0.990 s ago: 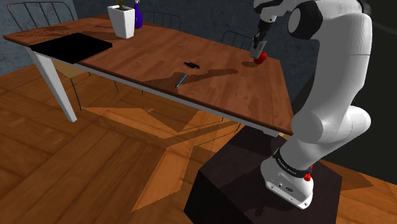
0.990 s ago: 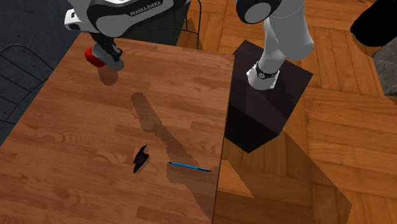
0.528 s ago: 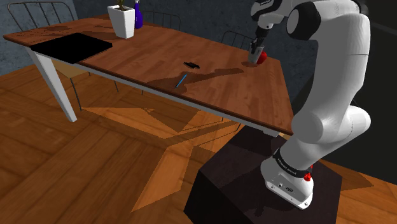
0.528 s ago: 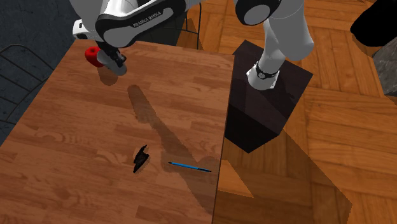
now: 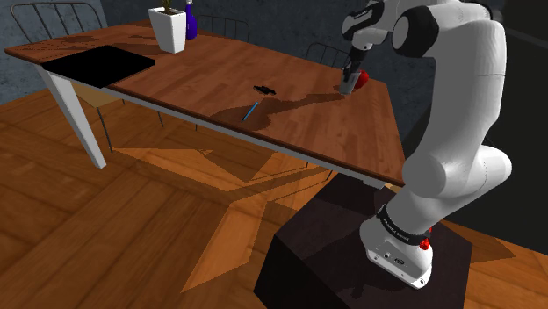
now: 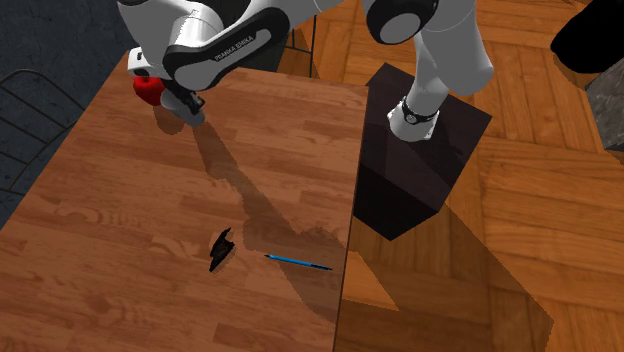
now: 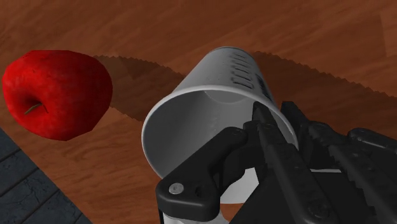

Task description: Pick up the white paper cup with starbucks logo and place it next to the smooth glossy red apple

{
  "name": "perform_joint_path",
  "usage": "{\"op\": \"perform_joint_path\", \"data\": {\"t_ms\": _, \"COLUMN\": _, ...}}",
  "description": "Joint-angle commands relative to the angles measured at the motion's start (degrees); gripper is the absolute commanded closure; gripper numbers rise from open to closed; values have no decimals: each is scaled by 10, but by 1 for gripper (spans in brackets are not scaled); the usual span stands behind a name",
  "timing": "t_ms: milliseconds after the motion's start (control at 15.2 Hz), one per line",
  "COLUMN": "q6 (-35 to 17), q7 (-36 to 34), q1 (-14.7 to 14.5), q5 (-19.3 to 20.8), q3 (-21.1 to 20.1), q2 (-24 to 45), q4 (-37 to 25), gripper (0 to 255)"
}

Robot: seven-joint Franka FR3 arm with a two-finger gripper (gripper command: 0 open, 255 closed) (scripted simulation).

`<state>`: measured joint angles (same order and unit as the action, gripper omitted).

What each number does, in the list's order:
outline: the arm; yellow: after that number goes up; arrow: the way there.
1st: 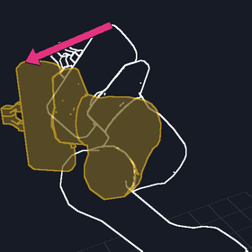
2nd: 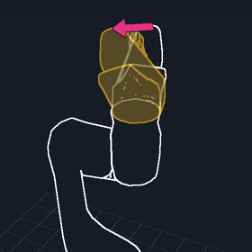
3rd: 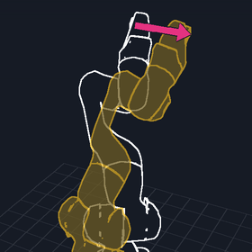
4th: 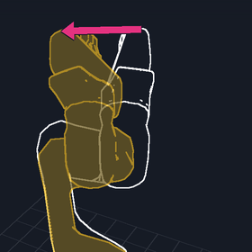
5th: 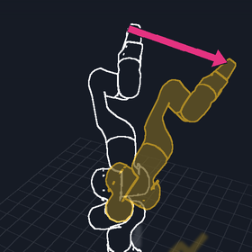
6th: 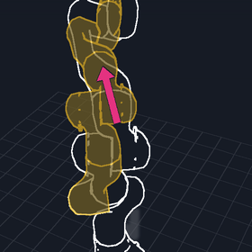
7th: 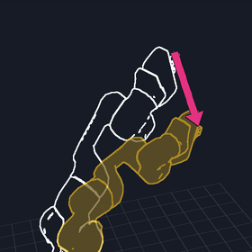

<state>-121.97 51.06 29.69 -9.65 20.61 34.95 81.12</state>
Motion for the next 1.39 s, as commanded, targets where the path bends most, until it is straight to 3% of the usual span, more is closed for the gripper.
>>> {"op": "perform_joint_path", "data": {"t_ms": 0, "q6": -8, "q7": 0, "q1": -1, "q5": -1, "q3": -1, "q2": 2, "q4": 6, "gripper": 255}}
{"op": "perform_joint_path", "data": {"t_ms": 462, "q6": -8, "q7": 0, "q1": 0, "q5": -1, "q3": -1, "q2": 2, "q4": 5, "gripper": 255}}
{"op": "perform_joint_path", "data": {"t_ms": 528, "q6": -8, "q7": 0, "q1": -1, "q5": -1, "q3": -1, "q2": 2, "q4": 5, "gripper": 0}}
{"op": "perform_joint_path", "data": {"t_ms": 858, "q6": -8, "q7": 0, "q1": 0, "q5": -1, "q3": -1, "q2": 2, "q4": 5, "gripper": 0}}
{"op": "perform_joint_path", "data": {"t_ms": 1122, "q6": 43, "q7": -7, "q1": -8, "q5": 11, "q3": 6, "q2": -33, "q4": -12, "gripper": 0}}
{"op": "perform_joint_path", "data": {"t_ms": 1320, "q6": 43, "q7": -7, "q1": -8, "q5": 11, "q3": 6, "q2": -33, "q4": -12, "gripper": 0}}
